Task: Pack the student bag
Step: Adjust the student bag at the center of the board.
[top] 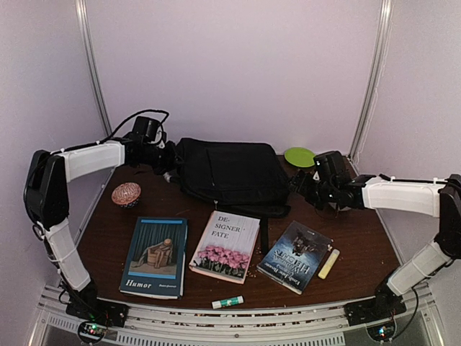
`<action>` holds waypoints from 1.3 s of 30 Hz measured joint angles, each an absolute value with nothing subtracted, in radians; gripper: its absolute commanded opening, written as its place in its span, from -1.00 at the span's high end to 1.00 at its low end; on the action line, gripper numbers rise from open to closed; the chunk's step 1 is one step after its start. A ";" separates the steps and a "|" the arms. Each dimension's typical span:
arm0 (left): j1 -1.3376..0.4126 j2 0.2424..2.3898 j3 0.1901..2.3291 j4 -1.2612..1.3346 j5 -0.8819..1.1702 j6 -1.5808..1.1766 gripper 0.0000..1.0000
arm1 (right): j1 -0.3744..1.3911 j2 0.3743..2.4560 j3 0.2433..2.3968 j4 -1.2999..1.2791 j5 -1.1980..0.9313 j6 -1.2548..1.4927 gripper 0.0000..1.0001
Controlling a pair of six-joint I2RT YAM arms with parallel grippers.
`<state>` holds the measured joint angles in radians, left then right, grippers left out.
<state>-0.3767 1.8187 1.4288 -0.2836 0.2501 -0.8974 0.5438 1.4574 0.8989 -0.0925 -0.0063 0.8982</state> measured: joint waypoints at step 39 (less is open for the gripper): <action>-0.784 1.287 0.919 -0.247 0.031 -0.935 -0.18 | 0.729 1.172 0.611 -0.064 0.003 0.960 -0.74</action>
